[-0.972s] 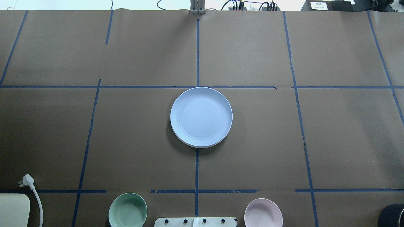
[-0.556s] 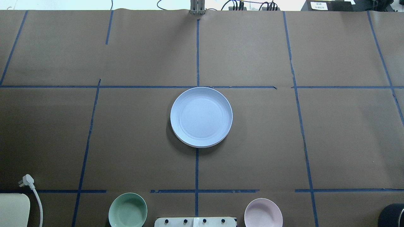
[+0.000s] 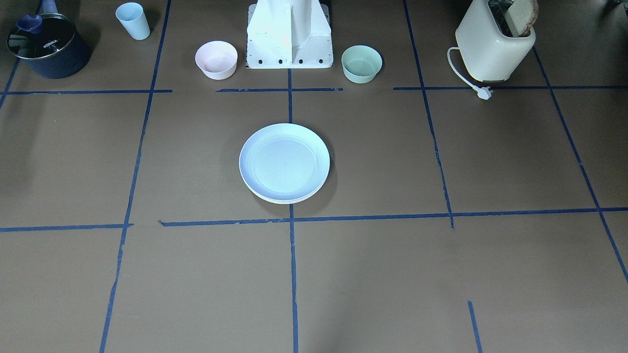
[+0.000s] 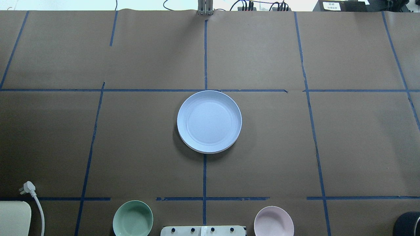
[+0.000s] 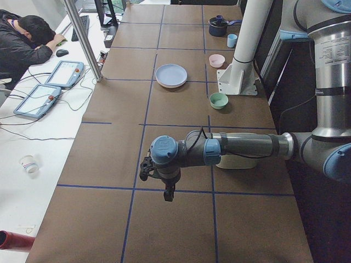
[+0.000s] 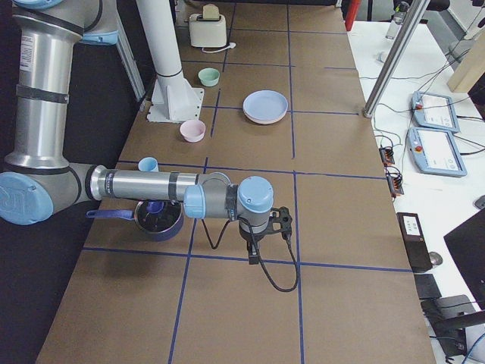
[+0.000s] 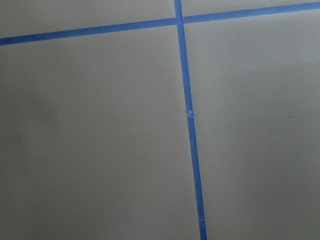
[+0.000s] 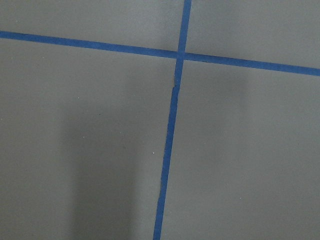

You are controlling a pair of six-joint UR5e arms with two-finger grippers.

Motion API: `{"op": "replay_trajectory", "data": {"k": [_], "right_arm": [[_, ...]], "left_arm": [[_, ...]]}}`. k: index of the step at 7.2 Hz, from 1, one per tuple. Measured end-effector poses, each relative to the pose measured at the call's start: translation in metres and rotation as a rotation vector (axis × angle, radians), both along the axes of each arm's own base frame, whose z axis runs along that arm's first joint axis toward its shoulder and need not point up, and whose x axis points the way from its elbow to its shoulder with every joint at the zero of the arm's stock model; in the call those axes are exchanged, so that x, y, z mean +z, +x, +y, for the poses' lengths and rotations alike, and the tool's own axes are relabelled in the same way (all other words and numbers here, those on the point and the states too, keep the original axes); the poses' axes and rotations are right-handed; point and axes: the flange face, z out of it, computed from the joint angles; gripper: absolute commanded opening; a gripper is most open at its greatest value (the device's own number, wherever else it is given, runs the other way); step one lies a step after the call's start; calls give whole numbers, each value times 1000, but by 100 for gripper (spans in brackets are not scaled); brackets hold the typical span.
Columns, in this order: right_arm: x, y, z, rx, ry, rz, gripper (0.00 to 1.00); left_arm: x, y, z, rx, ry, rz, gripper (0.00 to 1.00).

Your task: Stack three plates with pink and blue

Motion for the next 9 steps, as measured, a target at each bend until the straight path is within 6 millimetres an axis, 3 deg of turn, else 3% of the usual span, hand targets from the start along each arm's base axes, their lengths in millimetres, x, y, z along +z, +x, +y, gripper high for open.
{"op": "replay_trajectory", "data": {"k": [5, 9], "right_arm": [[1, 0, 1, 1, -5, -3, 100], [-2, -1, 0, -1, 2, -4, 100]], "left_arm": [[5, 0, 8, -1, -14, 1, 100], [-1, 1, 4, 0, 1, 1, 100]]}}
